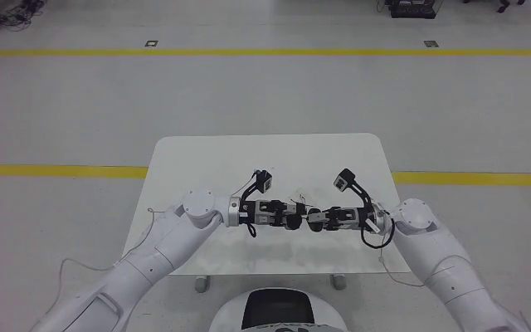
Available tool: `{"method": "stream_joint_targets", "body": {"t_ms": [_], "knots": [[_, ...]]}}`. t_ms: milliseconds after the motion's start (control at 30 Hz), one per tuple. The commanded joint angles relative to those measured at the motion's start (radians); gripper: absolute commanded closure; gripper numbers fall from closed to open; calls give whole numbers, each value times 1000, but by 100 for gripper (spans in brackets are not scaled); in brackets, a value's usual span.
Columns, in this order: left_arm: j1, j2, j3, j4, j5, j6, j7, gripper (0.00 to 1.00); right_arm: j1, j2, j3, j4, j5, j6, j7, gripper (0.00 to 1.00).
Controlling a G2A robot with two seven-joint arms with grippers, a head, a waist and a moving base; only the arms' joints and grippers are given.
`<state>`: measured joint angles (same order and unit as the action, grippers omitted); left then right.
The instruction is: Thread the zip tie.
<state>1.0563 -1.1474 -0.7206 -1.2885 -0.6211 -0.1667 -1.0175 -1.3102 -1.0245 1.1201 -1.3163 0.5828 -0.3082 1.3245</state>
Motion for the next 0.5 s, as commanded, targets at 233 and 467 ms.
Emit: {"method": "stream_joint_targets", "body": {"t_ms": [233, 467], "knots": [[2, 1, -3, 1, 0, -1, -4, 81, 3, -1, -4, 8, -9, 5, -14, 100], [1, -1, 1, 3, 0, 2, -6, 83, -1, -2, 3, 16, 3, -15, -38, 100]]}}
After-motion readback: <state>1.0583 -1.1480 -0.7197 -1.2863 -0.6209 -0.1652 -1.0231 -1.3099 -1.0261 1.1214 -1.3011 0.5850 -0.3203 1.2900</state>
